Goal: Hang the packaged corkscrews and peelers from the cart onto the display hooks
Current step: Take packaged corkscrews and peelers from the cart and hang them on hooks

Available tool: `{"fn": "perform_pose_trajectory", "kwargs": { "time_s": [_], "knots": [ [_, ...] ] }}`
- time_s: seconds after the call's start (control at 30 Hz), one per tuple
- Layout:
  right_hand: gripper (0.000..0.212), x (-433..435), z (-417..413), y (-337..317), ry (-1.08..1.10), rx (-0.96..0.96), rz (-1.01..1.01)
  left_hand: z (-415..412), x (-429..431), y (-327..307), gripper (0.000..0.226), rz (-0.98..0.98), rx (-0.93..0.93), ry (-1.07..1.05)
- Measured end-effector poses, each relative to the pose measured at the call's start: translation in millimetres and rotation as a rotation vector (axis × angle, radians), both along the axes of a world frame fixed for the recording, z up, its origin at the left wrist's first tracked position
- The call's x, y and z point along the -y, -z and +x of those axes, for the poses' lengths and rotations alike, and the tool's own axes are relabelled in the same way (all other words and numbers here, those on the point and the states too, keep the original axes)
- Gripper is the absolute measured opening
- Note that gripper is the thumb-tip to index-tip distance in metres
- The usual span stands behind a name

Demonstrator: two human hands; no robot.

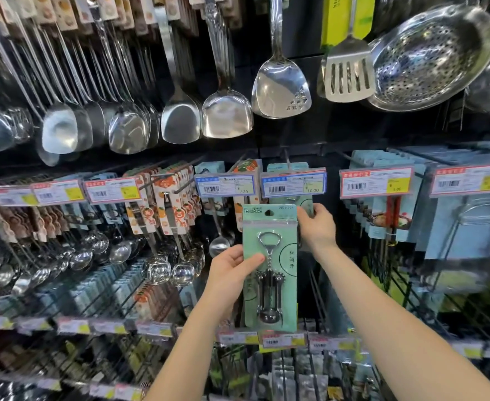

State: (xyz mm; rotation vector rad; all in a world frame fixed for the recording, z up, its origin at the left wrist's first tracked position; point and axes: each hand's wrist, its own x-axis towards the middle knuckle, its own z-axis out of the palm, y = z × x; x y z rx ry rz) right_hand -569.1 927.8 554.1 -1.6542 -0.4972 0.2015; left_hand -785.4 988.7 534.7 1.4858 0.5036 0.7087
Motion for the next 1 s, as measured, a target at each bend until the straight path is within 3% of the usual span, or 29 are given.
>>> {"fn": "perform_pose_trajectory", "kwargs": {
  "time_s": [0.07,0.13,0.2,0.27,0.3,0.37,0.43,0.63,0.8,1.0],
  "knots": [
    [0.052,-2,3,-3,0.094,0.072,-0.152,5,5,-2,0.021,-0.017,0.003,0.003],
    [0.062,7,-6,-4,0.187,0.104,-0.160,10,8,-4,0.021,-0.012,-0.003,0.006],
    [0.054,24,-27,-6,0.130,0.002,0.037,15,9,-7,0.020,0.006,-0.004,0.004],
    [0.043,49,-54,-4,-0.090,-0.226,0.250,19,12,-10,0.020,0.005,0.003,-0.010],
    [0.039,59,-64,0,-0.223,-0.256,0.277,21,13,-12,0.020,0.007,0.009,-0.009],
    [0.023,77,-77,6,-0.364,-0.135,0.237,23,16,-16,0.022,0.032,0.027,0.015],
    [0.018,83,-80,10,-0.325,-0.048,0.265,25,19,-19,0.022,0.067,0.026,0.041],
    [0.025,87,-77,0,-0.205,-0.016,0.384,25,32,-15,0.018,0.270,-0.059,0.032],
    [0.025,85,-80,-4,-0.215,-0.010,0.394,13,30,-8,0.016,0.252,-0.070,0.042],
    [0.022,78,-77,-7,-0.187,-0.013,0.406,8,31,-14,0.037,0.278,-0.120,0.113]
  ]
}}
